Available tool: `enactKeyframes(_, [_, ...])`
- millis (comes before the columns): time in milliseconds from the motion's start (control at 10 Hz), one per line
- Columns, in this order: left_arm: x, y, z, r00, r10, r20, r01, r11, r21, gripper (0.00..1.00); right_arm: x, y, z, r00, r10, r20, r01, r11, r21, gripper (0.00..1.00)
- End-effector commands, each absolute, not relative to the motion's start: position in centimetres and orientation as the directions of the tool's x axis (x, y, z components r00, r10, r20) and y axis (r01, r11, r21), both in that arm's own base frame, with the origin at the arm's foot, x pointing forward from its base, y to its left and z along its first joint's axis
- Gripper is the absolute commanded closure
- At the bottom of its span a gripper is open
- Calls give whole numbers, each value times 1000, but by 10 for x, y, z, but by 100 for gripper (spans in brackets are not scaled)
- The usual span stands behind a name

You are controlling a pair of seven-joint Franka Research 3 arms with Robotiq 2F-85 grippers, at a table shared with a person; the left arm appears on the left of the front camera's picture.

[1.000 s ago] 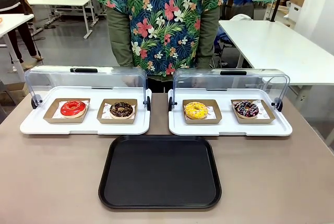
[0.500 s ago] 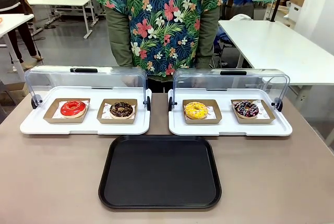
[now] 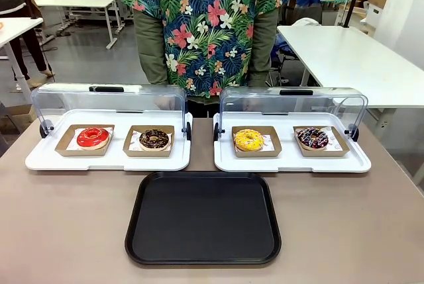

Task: Move the second donut from the left to the tray.
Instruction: Pick up the Paper togo box containing the Donut indicated by the person and place it on the Handle tray.

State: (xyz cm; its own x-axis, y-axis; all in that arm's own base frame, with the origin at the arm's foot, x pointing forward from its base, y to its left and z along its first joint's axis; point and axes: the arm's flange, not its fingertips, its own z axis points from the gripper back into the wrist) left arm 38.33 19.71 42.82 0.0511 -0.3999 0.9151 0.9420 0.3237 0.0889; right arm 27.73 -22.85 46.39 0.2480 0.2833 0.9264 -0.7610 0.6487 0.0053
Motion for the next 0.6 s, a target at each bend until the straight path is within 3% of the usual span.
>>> enactKeyframes(0, [382, 197, 431, 64, -408, 911, 942, 325, 80, 0, 281, -230, 466, 211, 280, 936, -762, 647, -22, 0])
enactKeyframes(500, [382, 197, 431, 64, -408, 911, 942, 325, 80, 0, 281, -230, 466, 211, 280, 936, -762, 647, -22, 0])
